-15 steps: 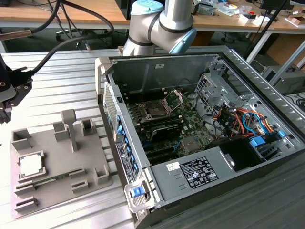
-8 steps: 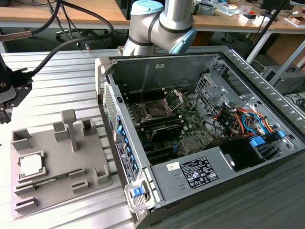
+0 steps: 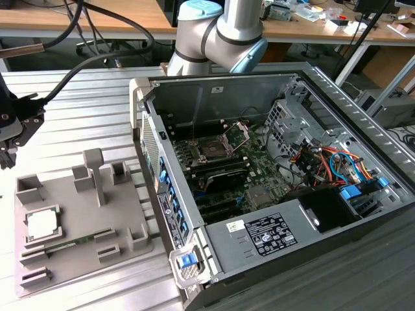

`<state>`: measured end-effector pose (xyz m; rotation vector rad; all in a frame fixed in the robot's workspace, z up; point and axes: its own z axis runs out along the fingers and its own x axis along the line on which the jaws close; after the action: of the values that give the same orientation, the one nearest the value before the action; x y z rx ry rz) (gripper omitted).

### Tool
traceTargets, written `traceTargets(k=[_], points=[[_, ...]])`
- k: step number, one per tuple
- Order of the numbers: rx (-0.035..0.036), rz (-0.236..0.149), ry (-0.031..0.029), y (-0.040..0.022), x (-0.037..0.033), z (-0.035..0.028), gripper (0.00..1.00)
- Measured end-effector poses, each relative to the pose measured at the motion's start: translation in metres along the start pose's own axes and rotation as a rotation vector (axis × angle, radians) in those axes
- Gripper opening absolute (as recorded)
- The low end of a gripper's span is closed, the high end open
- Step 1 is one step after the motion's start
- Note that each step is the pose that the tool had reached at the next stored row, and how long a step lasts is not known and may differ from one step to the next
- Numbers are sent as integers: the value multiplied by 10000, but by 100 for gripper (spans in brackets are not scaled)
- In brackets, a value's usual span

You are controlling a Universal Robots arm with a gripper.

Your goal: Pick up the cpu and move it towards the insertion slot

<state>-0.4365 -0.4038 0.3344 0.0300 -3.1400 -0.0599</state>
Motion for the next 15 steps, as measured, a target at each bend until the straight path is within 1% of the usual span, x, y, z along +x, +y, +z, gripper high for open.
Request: traceTargets(k=[15], points=[[-1,0,-1,-1,0,29,11]])
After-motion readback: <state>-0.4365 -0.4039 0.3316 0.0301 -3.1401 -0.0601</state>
